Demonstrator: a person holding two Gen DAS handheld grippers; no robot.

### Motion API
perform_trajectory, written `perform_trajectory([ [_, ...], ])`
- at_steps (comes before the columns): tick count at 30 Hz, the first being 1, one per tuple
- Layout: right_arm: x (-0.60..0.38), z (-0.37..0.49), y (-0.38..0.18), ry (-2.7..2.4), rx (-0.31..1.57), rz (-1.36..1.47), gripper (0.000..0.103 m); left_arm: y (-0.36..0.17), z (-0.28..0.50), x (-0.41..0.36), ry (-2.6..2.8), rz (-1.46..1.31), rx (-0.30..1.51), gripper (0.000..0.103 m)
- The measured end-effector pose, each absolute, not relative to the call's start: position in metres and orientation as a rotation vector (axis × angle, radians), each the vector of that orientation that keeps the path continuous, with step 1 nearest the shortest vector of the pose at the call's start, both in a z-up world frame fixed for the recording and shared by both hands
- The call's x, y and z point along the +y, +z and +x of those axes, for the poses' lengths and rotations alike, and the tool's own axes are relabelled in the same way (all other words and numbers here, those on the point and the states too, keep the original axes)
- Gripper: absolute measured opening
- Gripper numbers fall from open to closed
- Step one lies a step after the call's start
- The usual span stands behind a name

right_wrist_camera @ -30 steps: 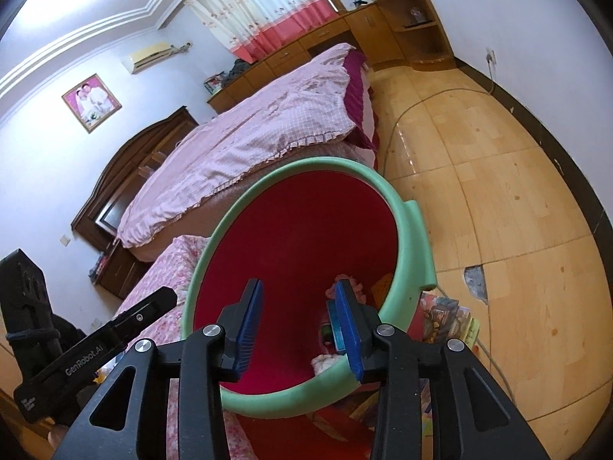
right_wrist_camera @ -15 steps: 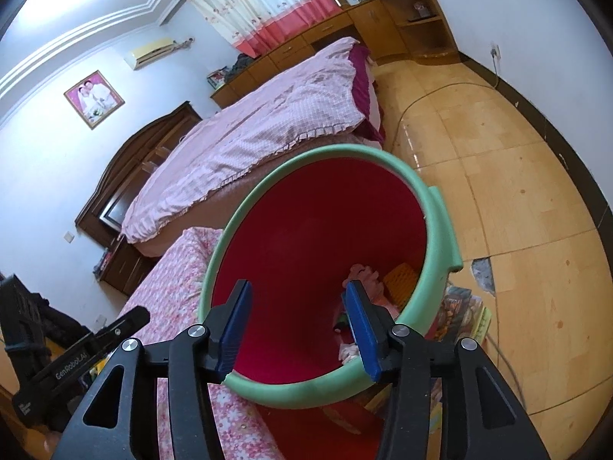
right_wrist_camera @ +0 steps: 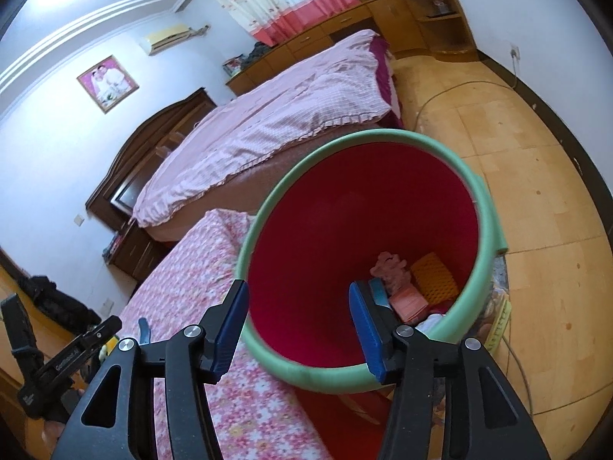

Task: Collect trash
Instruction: 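Move both tools back over the bed toward the foam net and plastic bag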

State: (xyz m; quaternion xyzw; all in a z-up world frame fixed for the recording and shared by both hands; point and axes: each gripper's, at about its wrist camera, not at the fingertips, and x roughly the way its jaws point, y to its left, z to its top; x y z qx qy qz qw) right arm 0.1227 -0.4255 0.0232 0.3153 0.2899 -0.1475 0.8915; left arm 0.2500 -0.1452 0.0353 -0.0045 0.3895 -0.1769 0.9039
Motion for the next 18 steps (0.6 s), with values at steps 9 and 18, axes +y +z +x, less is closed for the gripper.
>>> perform_trajectory([
  [9, -0.392, 0.150, 0.031, -0.228, 0.630, 0.631, 0.056, 0.033, 0.264, -0.067, -0.148, 0.025, 0.820, 0.054],
  [18, -0.349, 0.186, 0.037, -0.162, 0.686, 0.543, 0.056, -0.002, 0.279, -0.037, -0.119, 0.009, 0.881, 0.054],
])
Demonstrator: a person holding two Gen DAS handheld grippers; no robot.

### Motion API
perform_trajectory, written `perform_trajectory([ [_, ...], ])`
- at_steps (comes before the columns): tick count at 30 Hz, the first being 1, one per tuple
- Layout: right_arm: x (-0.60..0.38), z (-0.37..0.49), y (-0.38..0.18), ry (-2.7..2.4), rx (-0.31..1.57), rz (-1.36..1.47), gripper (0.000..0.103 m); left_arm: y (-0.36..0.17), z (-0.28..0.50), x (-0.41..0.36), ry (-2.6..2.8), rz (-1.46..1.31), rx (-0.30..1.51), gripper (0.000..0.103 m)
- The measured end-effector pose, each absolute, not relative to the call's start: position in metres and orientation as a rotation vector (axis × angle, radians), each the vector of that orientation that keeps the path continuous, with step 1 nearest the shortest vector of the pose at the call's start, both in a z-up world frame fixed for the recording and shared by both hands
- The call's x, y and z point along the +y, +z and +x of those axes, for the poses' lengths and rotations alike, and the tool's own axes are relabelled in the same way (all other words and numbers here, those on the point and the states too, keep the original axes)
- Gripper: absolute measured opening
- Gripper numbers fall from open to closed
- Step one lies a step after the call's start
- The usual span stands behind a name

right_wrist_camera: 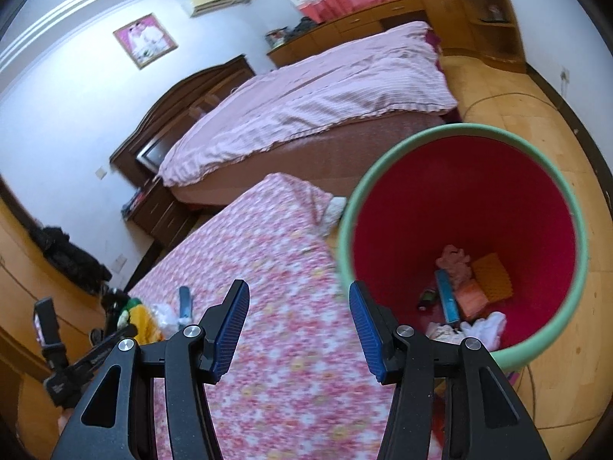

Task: Collect trash
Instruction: 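Move both tools back over the bed toward the foam net and plastic bag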

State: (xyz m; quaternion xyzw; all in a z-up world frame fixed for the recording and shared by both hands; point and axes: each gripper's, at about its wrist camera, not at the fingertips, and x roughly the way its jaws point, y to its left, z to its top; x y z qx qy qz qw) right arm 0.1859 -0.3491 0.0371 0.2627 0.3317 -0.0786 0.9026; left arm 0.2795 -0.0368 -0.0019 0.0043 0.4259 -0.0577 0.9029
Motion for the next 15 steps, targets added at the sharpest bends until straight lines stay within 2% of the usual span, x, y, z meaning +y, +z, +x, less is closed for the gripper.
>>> perform_trajectory([
  [8, -0.292, 0.231, 0.026, -0.061, 0.770, 0.468, 0.056, -0.022, 0.284, -0.024, -0.122, 0.002, 0.859, 0.054],
  [9, -0.285, 0.236, 0.025, -0.048, 0.779, 0.457, 0.056, -0.022, 0.285, -0.021, -0.129, -0.011, 0.854, 0.052],
  [11, -0.271, 0.246, 0.022, -0.020, 0.798, 0.436, 0.056, -0.022, 0.283, -0.013, -0.143, -0.047, 0.839, 0.040],
  [14, -0.250, 0.261, 0.019, 0.017, 0.817, 0.404, 0.056, -0.017, 0.281, 0.002, -0.145, -0.112, 0.811, 0.029],
  [15, -0.244, 0.265, 0.018, 0.026, 0.821, 0.397, 0.056, -0.016, 0.280, 0.006, -0.147, -0.131, 0.803, 0.028],
])
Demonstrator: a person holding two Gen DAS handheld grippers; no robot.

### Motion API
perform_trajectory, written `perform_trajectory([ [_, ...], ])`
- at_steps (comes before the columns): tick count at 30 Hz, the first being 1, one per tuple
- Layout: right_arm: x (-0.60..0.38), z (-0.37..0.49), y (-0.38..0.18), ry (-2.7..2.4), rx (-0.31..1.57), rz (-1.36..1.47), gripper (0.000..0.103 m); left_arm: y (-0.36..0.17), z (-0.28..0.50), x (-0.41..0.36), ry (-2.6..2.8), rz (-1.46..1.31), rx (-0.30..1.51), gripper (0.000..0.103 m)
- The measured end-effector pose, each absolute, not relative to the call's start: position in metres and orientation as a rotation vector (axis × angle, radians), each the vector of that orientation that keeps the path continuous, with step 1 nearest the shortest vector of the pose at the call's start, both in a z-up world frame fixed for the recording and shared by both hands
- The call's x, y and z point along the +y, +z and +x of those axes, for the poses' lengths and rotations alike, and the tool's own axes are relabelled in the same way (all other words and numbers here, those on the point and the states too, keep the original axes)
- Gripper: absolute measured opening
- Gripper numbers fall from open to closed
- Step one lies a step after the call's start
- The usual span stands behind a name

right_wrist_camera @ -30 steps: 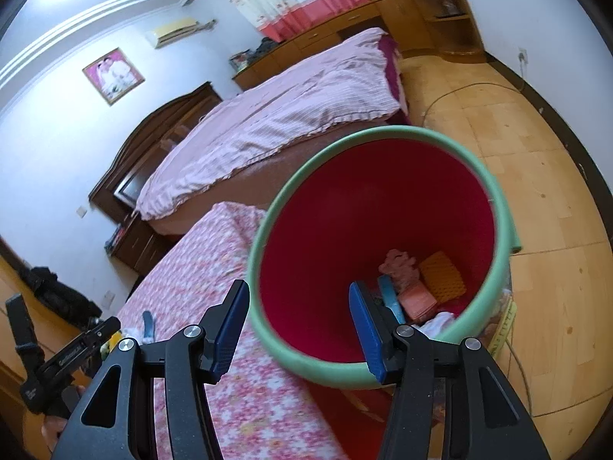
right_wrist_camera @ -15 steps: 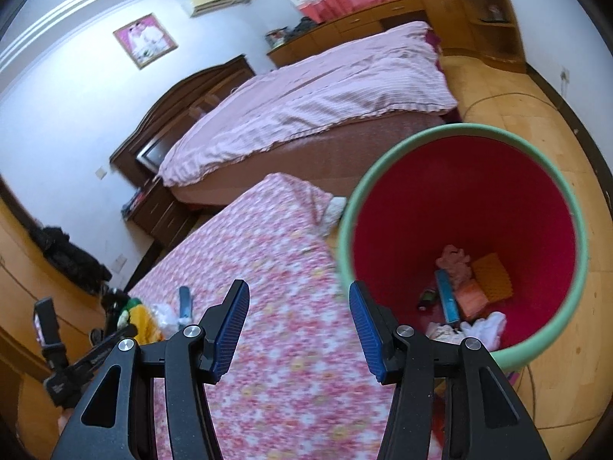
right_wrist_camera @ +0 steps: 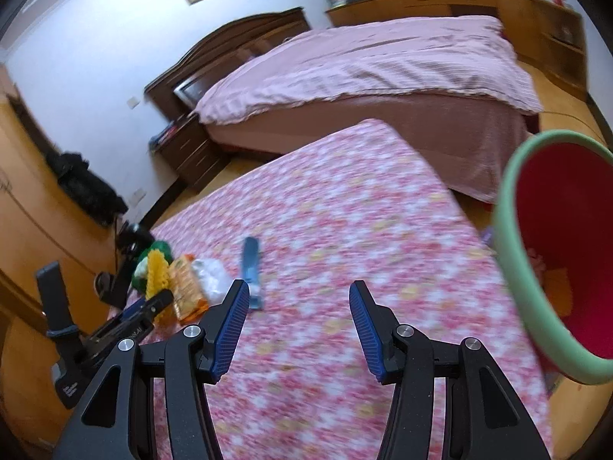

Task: Collect trash
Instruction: 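Move both tools back over the bed toward the foam net and plastic bag, then grasp the yellow foam net with the left tool while the right tool grasps the clear plastic bag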

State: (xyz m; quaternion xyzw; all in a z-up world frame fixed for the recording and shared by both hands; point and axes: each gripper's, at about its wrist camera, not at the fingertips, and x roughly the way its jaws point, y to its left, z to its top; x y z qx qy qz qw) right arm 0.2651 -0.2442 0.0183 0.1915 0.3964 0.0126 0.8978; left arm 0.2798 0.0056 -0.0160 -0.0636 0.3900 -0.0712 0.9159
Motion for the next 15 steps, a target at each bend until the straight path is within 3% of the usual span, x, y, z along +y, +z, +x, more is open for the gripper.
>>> perform_trajectory([
  [2, -0.232, 0.274, 0.018, 0.052, 0.824, 0.382, 0.056, -0.012, 0.279, 0.017, -0.152, -0.187, 0.782, 0.023],
  [15, -0.164, 0.331, -0.008, 0.177, 0.893, 0.300, 0.056, -0.010, 0.276, 0.052, -0.133, -0.324, 0.745, 0.023],
])
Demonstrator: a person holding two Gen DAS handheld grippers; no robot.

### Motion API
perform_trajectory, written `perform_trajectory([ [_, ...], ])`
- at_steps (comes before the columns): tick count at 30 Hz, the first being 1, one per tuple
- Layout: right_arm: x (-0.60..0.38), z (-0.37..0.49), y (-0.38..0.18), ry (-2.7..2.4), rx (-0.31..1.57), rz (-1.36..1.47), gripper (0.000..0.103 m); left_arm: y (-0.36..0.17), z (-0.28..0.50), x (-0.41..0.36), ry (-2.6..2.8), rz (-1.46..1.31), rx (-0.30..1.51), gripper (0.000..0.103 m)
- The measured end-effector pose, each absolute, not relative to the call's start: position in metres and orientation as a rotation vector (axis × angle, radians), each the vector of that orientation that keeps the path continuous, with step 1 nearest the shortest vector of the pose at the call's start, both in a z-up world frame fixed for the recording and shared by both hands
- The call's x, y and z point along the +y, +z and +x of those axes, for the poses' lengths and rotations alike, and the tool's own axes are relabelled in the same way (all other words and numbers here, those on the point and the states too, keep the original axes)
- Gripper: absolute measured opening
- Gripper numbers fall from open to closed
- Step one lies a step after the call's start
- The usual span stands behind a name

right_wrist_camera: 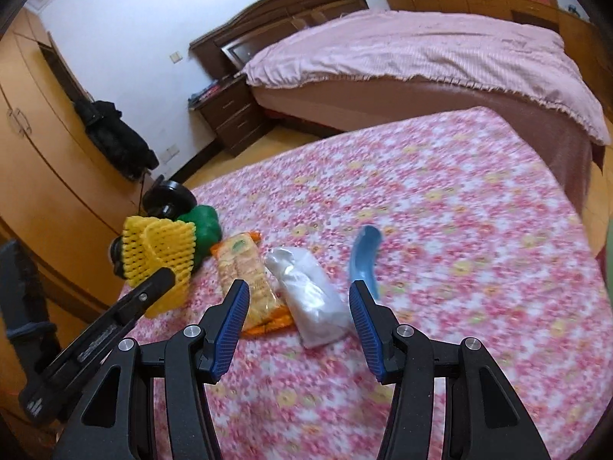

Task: Collect trash
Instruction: 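Grasp the yellow foam net with the left tool while the right tool grasps the clear plastic bag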

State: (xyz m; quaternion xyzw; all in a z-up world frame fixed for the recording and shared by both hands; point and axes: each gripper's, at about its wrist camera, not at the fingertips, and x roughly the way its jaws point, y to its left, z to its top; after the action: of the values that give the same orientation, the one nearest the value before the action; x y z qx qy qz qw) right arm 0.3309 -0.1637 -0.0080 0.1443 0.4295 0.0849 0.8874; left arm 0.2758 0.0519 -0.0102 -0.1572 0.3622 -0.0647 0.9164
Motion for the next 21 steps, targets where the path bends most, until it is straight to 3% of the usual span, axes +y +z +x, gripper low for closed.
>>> perform_trajectory([
  [4, -0.158, 0.339, -0.016, 0.196, 0.916, 0.320, 0.047, -0.012, 0.273, 0.052, -0.144, -0.338, 0.745, 0.023],
  [12, -0.159, 0.342, -0.033, 0.167, 0.967, 0.383, 0.045, -0.013, 0.273, 0.055, -0.158, -0.367, 0.745, 0.023],
  [15, -0.159, 0.341, -0.036, 0.140, 0.972, 0.388, 0.036, -0.013, 0.272, 0.056, -0.162, -0.374, 0.742, 0.023],
  [21, -0.172, 0.326, -0.026, 0.116, 0.978, 0.464, 0.030, -0.015, 0.274, 0.056, -0.156, -0.376, 0.747, 0.023],
])
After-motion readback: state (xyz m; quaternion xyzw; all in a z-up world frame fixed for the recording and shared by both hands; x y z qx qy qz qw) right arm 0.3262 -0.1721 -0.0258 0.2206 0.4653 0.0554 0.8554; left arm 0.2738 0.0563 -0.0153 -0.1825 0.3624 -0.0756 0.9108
